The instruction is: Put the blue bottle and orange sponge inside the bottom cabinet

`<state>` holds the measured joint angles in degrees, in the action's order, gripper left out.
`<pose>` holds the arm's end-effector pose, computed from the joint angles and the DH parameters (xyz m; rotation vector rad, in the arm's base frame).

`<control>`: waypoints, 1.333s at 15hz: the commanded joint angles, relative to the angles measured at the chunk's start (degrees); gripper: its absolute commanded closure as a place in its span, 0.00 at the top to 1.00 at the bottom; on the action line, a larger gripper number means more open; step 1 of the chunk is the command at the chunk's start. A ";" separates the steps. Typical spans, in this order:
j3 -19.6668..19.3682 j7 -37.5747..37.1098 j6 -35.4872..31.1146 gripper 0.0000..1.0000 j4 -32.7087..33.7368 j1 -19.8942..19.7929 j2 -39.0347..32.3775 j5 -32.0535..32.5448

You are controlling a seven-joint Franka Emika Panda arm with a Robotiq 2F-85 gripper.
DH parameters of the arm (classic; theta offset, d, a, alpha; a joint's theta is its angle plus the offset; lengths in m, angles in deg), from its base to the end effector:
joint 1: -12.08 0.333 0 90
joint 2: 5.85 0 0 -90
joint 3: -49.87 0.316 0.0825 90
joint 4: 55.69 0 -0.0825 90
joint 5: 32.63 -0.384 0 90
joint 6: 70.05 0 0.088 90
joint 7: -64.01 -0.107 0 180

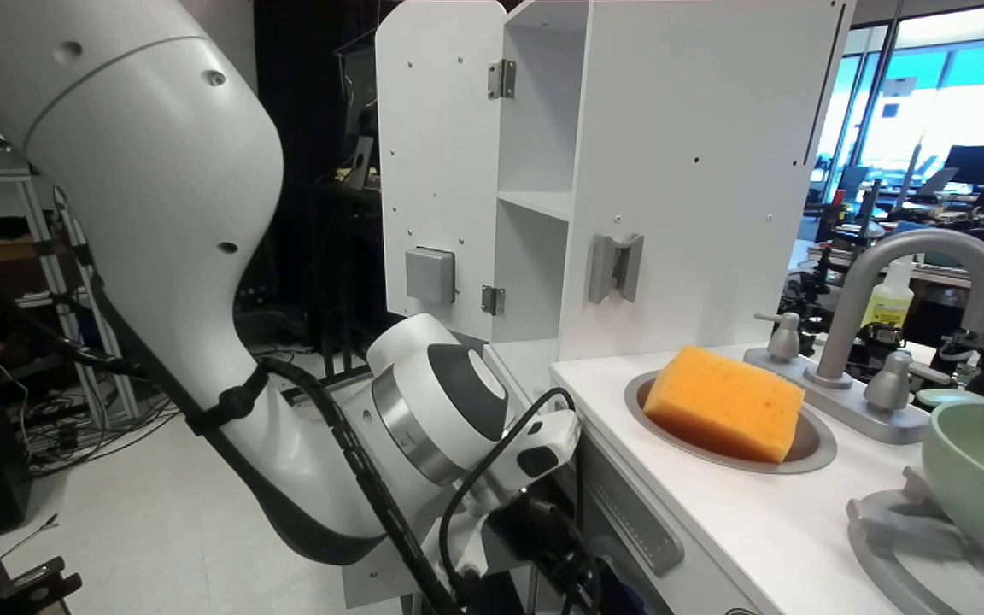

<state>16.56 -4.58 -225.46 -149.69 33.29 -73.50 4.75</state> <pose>0.6346 -0.0919 0.0014 2.3254 -0.5431 0.3939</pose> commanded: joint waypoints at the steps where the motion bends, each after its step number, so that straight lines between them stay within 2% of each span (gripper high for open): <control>1: -3.12 -3.55 -1.87 0.93 -3.04 2.82 -0.51 0.72; 2: -3.49 -4.21 -2.50 1.00 -3.25 2.79 -1.22 0.70; 10: -5.79 -5.77 -2.09 1.00 -4.61 3.82 -2.11 -0.14; 13: -6.69 -7.99 1.20 1.00 -2.31 4.34 -3.80 -1.21; 16: -7.90 -13.58 2.15 1.00 0.88 4.76 -6.31 -2.27; 20: -7.71 -19.83 6.95 1.00 6.42 3.80 -9.32 -3.23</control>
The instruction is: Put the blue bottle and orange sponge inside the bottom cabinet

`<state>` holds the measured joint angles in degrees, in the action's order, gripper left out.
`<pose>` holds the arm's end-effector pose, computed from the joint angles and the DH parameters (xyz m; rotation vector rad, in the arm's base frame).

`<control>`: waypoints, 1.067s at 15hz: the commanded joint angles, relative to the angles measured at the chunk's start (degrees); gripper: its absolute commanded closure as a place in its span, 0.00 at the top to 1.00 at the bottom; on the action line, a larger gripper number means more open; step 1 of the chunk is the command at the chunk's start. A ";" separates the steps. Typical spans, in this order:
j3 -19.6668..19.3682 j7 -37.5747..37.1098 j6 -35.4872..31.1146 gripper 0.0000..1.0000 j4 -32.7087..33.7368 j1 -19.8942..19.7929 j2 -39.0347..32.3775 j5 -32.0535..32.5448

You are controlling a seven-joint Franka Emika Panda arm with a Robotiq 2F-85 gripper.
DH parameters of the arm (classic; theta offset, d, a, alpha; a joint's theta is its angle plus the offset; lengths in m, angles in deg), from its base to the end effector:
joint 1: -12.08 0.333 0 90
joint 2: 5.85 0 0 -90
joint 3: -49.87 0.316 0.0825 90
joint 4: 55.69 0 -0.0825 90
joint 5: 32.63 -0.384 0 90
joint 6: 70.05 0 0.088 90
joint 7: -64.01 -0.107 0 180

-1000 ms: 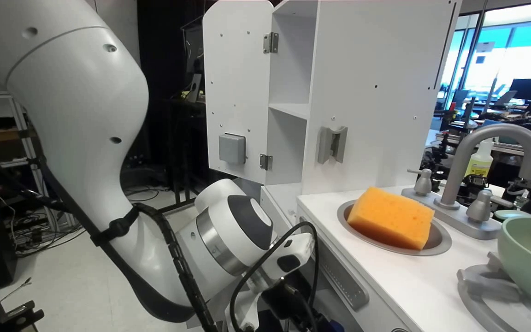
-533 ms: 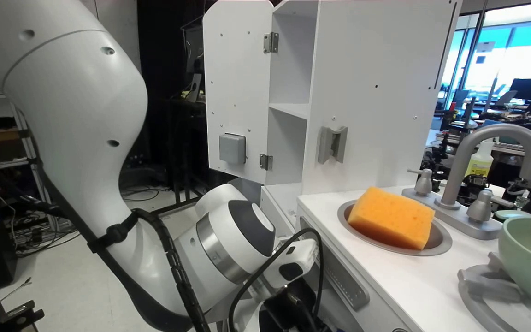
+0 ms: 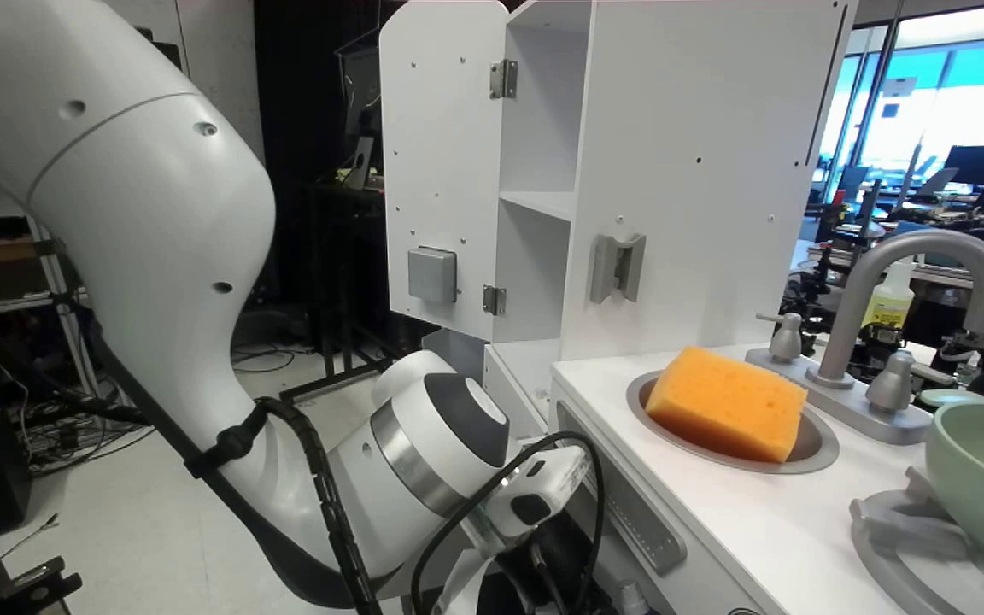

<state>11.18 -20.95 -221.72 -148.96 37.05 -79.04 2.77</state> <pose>0.6209 -0.1165 -0.0173 2.1113 -0.8142 0.4944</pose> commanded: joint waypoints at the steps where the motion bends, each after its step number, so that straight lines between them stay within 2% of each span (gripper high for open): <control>1: -2.49 -5.20 4.26 1.00 7.19 -0.14 -4.53 -1.09; 7: -2.93 -12.50 9.95 1.00 15.34 -1.83 -7.72 -0.23; 9: -0.99 -9.60 9.60 1.00 14.88 -2.82 -6.28 0.34; 11: 1.62 -3.55 7.08 1.00 11.96 -3.69 -2.70 1.23; 16: 5.25 5.32 -0.33 1.00 7.44 -5.79 1.86 2.04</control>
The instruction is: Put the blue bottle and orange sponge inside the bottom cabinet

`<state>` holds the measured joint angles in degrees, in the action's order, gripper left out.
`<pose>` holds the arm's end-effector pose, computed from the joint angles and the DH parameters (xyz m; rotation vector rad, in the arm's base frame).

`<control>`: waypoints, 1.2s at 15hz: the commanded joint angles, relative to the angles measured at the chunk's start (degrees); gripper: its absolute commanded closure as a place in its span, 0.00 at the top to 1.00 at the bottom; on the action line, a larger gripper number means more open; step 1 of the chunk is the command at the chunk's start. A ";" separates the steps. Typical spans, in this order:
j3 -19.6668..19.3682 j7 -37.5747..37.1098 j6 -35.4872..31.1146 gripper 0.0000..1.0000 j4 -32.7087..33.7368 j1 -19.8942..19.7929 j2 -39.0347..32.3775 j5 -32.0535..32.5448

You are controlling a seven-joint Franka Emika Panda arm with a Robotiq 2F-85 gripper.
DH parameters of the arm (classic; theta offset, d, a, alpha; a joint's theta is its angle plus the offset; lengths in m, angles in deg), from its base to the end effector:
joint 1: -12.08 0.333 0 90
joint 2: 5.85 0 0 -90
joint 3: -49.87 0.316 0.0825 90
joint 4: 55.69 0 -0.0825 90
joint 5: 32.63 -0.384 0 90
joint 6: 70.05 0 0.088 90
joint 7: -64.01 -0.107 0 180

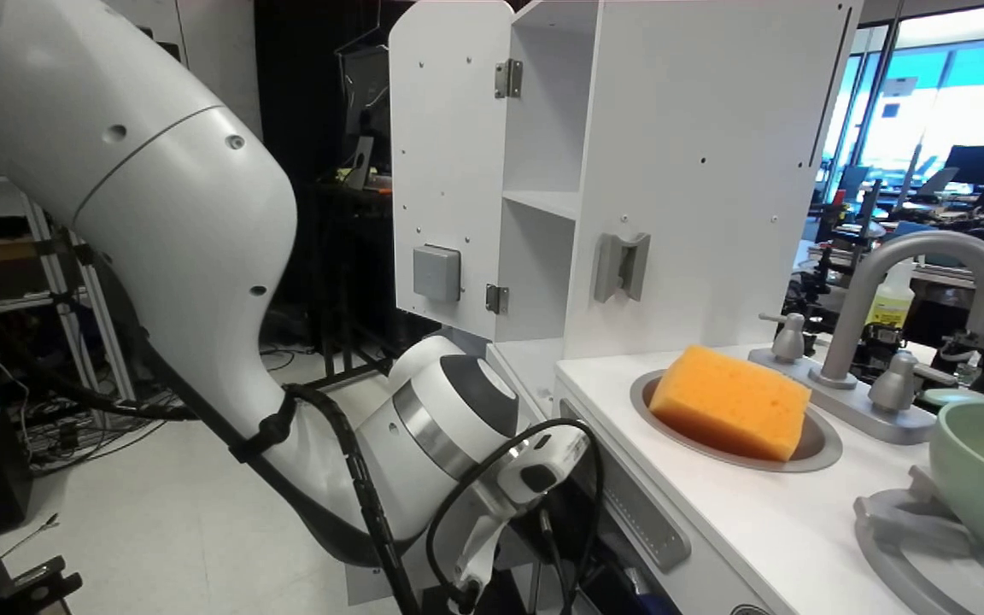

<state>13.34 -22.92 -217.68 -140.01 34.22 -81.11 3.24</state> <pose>0.6584 -0.1038 -0.0148 2.0988 -0.8609 0.5682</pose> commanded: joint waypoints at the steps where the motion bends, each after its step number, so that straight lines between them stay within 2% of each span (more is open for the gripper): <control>1: 3.78 9.43 -4.95 1.00 -2.84 -2.82 5.59 1.22; 9: 4.69 15.57 -11.56 1.00 -5.09 -3.39 7.60 0.05; 12: 7.72 25.94 -14.40 1.00 -10.47 -5.09 12.75 0.05; 15: 10.19 33.84 -18.98 1.00 -21.27 -7.40 22.04 4.08; 18: 12.18 45.83 -20.21 1.00 -30.18 -9.72 30.86 2.96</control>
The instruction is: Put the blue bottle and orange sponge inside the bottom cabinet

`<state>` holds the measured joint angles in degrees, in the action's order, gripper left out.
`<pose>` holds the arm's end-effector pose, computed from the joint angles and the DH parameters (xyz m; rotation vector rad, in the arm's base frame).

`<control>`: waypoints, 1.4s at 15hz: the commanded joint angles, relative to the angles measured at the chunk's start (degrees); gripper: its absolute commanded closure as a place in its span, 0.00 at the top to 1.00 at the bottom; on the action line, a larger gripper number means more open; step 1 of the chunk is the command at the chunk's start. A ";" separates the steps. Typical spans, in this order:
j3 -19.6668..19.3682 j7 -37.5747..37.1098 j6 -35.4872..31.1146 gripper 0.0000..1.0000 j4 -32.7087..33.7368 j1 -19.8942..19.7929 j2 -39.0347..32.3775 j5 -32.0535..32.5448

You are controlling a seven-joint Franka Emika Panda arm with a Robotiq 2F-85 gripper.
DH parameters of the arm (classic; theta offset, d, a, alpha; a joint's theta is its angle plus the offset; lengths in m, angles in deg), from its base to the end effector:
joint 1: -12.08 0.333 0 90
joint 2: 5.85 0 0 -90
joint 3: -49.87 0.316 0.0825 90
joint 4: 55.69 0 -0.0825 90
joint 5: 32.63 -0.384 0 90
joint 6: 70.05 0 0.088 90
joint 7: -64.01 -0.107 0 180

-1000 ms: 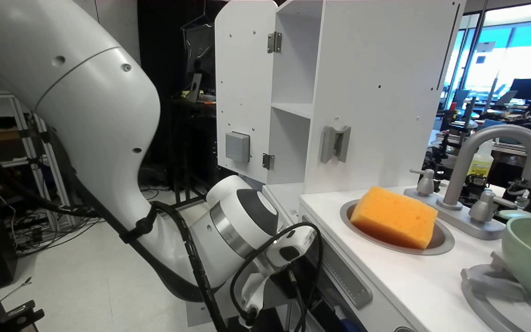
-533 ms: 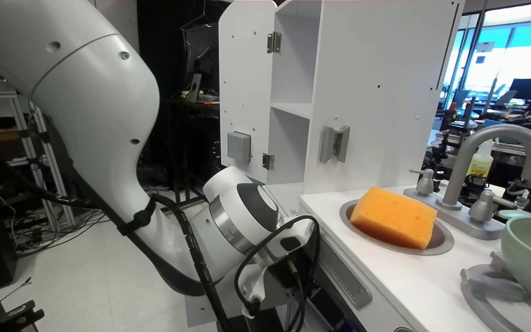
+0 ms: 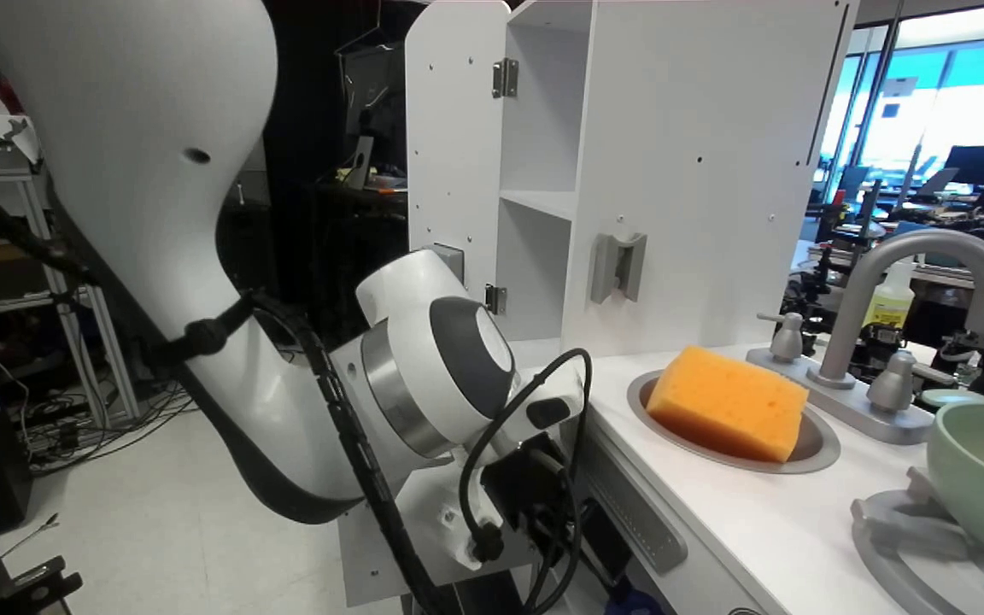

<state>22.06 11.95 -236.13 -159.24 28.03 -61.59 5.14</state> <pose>0.6257 -0.0824 0.0563 2.5860 -0.3182 0.3943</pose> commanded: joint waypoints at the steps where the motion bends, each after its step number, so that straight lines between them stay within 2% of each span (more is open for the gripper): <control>1: 5.23 15.31 0.00 1.00 -12.96 -5.06 14.40 0.65; 4: 11.24 27.83 5.67 1.00 -19.02 -11.32 23.72 -0.08; 5: 15.88 31.94 10.56 1.00 -18.95 -14.98 27.12 -0.59; 6: 18.84 35.98 14.40 1.00 -20.07 -17.43 30.38 -2.13; 7: 18.13 40.02 17.71 1.00 -19.51 -15.88 32.31 -7.34; 11: 18.83 47.73 29.66 1.00 -14.83 -17.22 40.86 -16.40; 14: 18.33 47.29 38.32 1.00 -4.91 -18.08 41.24 -19.63; 19: 18.00 46.29 44.10 1.00 12.50 -21.86 30.79 -25.13; 21: 18.56 48.11 46.39 1.00 17.68 -23.79 26.54 -28.72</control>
<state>39.60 58.03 -194.04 -152.20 6.93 -26.60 -18.54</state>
